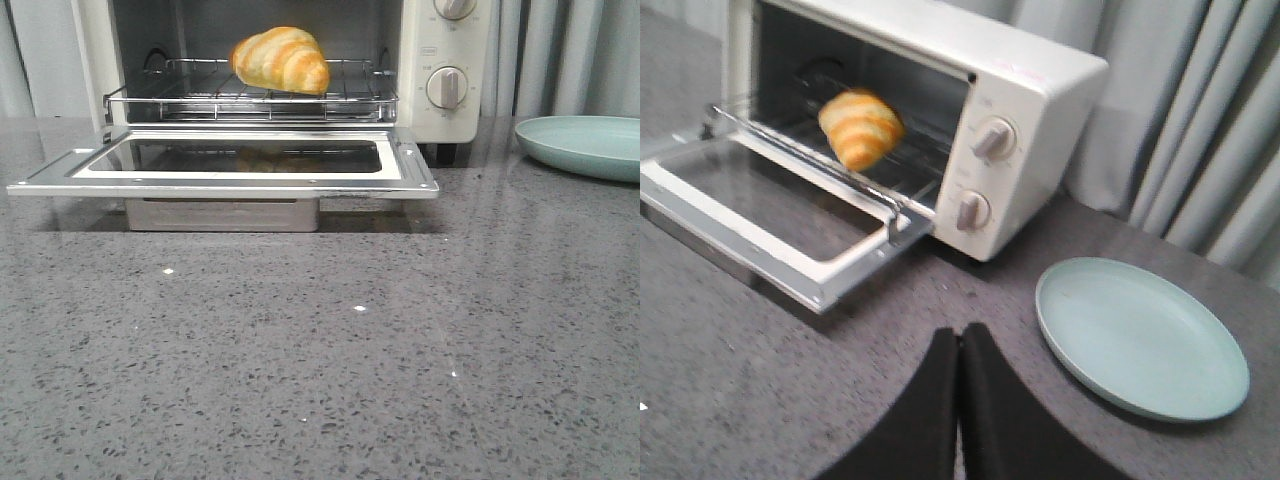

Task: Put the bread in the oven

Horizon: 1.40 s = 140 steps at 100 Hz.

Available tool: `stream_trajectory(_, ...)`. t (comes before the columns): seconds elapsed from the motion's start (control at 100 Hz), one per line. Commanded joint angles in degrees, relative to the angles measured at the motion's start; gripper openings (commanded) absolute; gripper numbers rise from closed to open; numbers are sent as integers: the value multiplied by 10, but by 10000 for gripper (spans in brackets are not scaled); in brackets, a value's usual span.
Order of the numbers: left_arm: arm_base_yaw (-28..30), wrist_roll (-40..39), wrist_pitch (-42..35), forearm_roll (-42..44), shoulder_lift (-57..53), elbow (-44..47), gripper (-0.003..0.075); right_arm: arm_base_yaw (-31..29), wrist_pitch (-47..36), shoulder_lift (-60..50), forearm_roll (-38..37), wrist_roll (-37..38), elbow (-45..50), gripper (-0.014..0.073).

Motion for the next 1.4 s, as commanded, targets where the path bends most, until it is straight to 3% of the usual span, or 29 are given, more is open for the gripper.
stream_trajectory(0.0, 2, -5, -36, -8, -16, 13, -21, -15, -36, 5, -40, -1, 8, -48)
stream_trajectory(0.07, 2, -5, -36, -8, -16, 13, -21, -55, -77, 5, -19, -1, 34, -48)
stream_trajectory(0.21, 2, -5, -36, -8, -16, 13, -21, -199, -201, 5, 135, -21, 104, -48)
stream_trajectory(0.31, 2, -5, -36, -8, -16, 13, -21, -323, -373, 5, 251, -98, 193, -48)
stream_trajectory(0.4, 2, -5, -36, -8, -16, 13, -21, -407, -525, 1, 274, -116, 272, -48)
stream_trajectory(0.44, 2, -5, -36, -8, -16, 13, -21, -424, -550, -10, 280, -116, 302, -48)
stream_trajectory(0.68, 2, -5, -36, -8, -16, 13, -21, -440, -427, -126, 319, -116, 376, -48)
stream_trajectory(0.969, 2, -5, -36, -8, -16, 13, -21, -440, -273, -157, 332, -116, 382, -48)
stream_trajectory(1.389, 2, -5, -36, -8, -16, 13, -21, -440, -272, -173, 332, -118, 382, -48)
